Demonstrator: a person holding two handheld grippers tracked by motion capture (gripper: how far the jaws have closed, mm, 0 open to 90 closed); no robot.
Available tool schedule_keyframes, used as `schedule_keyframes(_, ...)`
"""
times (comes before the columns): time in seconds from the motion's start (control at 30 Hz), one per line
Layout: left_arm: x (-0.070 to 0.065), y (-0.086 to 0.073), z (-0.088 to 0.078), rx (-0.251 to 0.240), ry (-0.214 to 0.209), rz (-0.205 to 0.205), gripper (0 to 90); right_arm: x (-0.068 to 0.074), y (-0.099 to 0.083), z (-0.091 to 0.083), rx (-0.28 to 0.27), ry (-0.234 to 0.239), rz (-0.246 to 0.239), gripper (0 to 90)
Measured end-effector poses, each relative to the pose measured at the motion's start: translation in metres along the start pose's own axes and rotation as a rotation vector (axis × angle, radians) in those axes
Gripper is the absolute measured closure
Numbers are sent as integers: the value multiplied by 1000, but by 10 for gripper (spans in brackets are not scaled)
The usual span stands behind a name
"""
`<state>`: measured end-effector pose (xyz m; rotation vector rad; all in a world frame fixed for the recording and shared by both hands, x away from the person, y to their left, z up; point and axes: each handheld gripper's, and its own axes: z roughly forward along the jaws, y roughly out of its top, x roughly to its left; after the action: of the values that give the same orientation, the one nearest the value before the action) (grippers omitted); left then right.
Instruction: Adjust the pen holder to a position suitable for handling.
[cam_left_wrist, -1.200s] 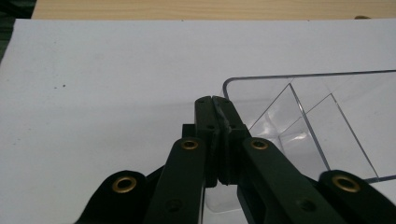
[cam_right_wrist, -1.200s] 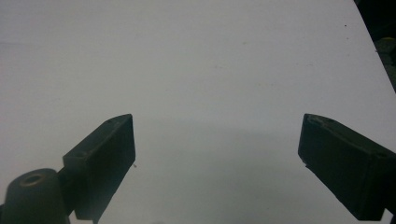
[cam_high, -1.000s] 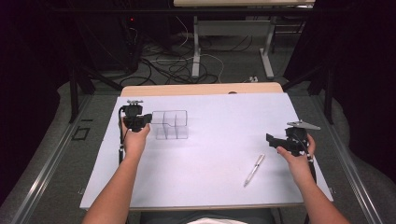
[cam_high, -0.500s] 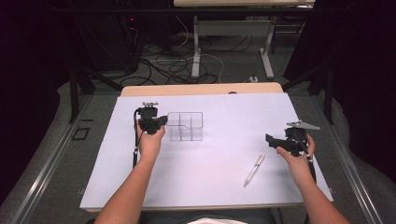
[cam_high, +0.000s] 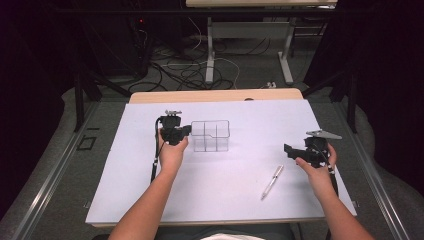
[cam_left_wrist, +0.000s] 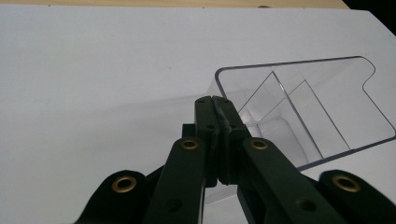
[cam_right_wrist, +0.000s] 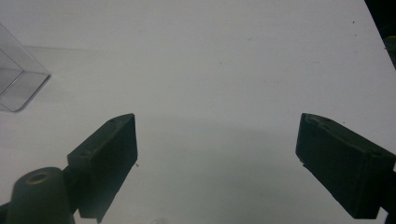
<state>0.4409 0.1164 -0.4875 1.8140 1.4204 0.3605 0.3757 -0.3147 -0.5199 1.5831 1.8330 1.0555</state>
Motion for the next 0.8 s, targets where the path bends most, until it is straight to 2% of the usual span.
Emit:
schedule_keyframes(0.43,-22,3,10,11,-23,33,900,0,-1,0,3,2,3,129)
schedule_keyframes(0.8,-22,3,9,9,-43,43,879,-1,-1,0,5,3,-6,139)
